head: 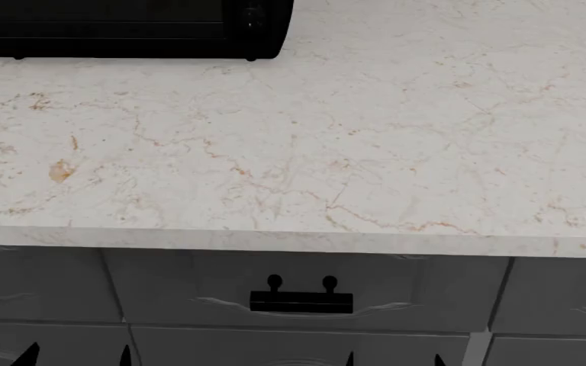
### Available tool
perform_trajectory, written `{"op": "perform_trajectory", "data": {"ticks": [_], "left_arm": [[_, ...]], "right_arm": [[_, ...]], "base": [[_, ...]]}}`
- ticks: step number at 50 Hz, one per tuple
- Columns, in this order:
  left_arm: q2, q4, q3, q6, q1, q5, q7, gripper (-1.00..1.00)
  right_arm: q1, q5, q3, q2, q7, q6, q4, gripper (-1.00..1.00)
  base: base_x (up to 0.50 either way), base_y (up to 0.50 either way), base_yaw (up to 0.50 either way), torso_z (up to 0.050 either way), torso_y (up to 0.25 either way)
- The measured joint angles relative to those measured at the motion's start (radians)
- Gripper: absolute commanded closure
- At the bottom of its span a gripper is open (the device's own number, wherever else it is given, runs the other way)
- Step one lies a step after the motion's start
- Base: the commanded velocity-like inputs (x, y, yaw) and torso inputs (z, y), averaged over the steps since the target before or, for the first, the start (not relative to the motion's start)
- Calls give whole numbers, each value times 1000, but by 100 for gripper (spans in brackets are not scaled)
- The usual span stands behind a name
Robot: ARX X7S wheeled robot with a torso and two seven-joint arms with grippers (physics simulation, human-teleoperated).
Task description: Turn on the toaster oven by setting the timer.
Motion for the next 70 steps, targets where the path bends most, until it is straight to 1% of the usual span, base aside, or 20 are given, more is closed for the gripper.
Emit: {"op": "perform_trajectory", "data": {"ticks": [5,14,35,56,62,70], "left_arm": [[-12,-11,20,12,2,-13,-15,-100],[-34,-22,48,31,-2,-26,-46,-100],[-70,26,90,33,15,-73,-85,-100],[-106,99,122,-18,27,-102,-111,-100],[-129,163,127,-81,15,-115,-110,-100],[-174,335,104,-296,-43,-168,-115,-100]], "right_arm": [[4,27,-43,28,41,-8,13,-100],[5,68,-79,67,87,-23,26,-100],[8,107,-116,105,139,-28,36,-100],[16,117,-146,132,162,11,-12,-100],[35,116,-151,154,171,82,-97,-100],[94,124,-143,193,181,242,-267,-100]], "base": [[0,0,0,0,0],[0,0,0,0,0],[0,0,0,50,48],[0,0,0,50,49],[0,0,0,0,0],[0,0,0,0,0]]}}
